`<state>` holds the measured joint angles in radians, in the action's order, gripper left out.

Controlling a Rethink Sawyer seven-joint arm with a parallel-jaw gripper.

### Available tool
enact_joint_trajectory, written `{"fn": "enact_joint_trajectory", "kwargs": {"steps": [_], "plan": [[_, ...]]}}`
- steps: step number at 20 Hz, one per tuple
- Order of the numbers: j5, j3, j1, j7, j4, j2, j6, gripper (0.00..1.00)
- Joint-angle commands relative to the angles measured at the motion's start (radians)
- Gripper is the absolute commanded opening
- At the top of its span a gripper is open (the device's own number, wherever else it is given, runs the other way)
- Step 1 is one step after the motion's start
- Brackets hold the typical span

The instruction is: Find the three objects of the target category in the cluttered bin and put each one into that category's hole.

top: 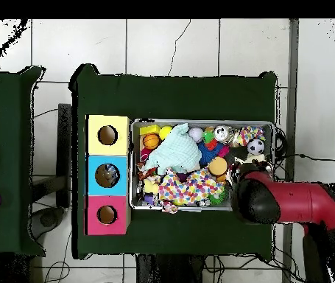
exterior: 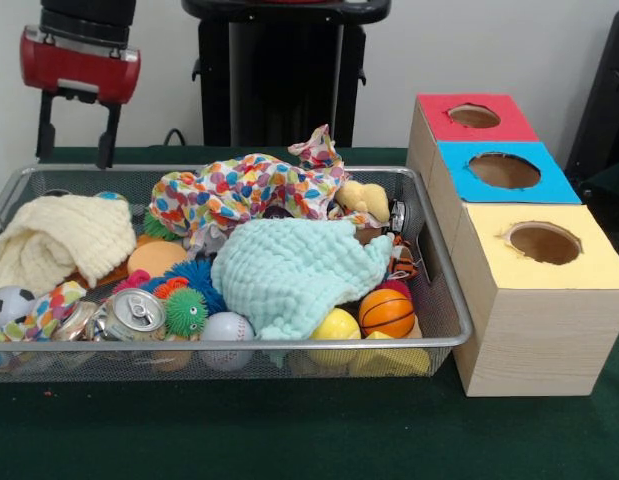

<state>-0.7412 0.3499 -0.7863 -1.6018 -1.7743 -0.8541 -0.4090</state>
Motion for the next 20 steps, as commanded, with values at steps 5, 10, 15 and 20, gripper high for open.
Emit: {"fn": "enact_joint_trajectory", "kwargs": {"steps": [5, 10, 15, 20], "plan": [[0.104, 0.056, 0.091, 0.022, -0.034, -0.006, -0.166, 1.00], [0.123, 0.031, 0.142, -0.014, -0.015, 0.006, -0.162, 1.00], [0.129, 0.015, 0.167, -0.015, 0.005, 0.012, -0.154, 1.00], [0.166, 0.012, 0.187, -0.021, 0.016, 0.005, -0.179, 1.00]]}}
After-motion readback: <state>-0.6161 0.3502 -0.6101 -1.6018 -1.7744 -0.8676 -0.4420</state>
